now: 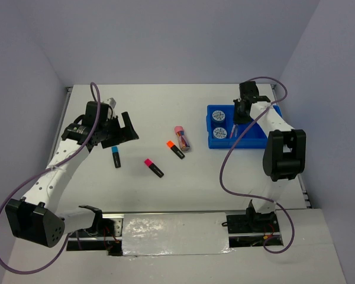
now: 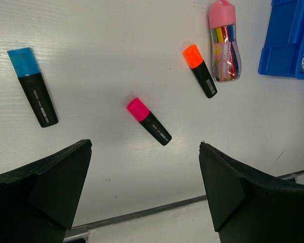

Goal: Sort the stationery into containers
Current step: Place the pen in the storage box, then pick up the pen from the center of the board.

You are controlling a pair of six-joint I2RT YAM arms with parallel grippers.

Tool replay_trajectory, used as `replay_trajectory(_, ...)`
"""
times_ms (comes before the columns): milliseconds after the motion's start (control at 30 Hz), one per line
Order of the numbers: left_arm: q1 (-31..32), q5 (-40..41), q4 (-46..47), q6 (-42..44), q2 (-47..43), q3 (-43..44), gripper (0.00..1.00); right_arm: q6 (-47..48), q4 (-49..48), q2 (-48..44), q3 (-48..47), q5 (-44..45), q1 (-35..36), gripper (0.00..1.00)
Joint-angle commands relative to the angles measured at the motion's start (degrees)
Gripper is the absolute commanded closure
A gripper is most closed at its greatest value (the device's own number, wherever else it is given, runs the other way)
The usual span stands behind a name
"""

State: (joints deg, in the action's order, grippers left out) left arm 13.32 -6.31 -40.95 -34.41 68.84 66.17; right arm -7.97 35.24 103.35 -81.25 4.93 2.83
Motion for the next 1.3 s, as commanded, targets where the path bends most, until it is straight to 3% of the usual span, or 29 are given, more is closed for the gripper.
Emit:
replay_trajectory(0, 0.21, -0.20, -0.80, 1.72, -1.34, -0.34, 0.01, -0.20, -0.53, 1.41, -4.17, -1.94, -0.11, 0.79)
replay_trajectory(100, 0.21, -0.20, -0.97, 2.33, -1.25, -1.04, 0.01, -0.47, -0.18, 2.73, -6.10, -2.38, -0.10, 0.76)
replay_trajectory(133, 0.30, -0.29, -0.97, 2.42, -1.16, -1.13, 0.01, -0.73, 0.26, 3.08, -6.72, -2.55, -0.11, 0.70)
replay_trajectory(167, 0.21, -0.20, -1.50, 2.42, -1.08, -1.13, 0.01, -0.91, 1.48, 3.69, -7.16, -2.82, -0.11, 0.55)
replay_trajectory(333, 0.13, 5.95, -4.40, 0.67, -0.72, -0.61, 0.01, -3.02, 2.81, 1.34, -6.29, -0.71, -0.02, 0.31)
replay_trajectory(500, -0.14, 17.78, -11.16, -3.54, 0.86, 1.32, 0.01, -1.88, 4.05, -7.60, -7.17, 1.40, 6.90, 0.30)
replay_trajectory(600, -1.28, 24.04, -14.77, -6.97, 0.68, 1.24, 0.01, -0.38, 1.67, -11.67, -5.76, 0.52, 18.94, 0.30)
replay_trajectory(700, -3.91, 23.89, -15.13, -7.16, -0.19, 0.10, 0.01, -2.40, 0.97, -11.25, -4.71, -0.10, 30.98, 0.30)
replay_trajectory(767, -5.58, 23.27, -15.30, -6.20, -0.55, -0.17, 0.01, -2.67, -0.35, -9.58, -4.96, 1.31, 38.35, 0.30)
replay_trajectory(967, -8.57, 26.17, -18.46, -3.65, -1.60, 0.97, 0.01, -3.45, 2.19, 4.29, -13.82, 1.47, 48.92, 0.32)
replay_trajectory(1267, -14.80, 23.10, -17.94, 1.18, -5.29, -2.01, 0.01, -5.83, 3.17, 15.74, -17.01, -1.23, 54.73, 0.31)
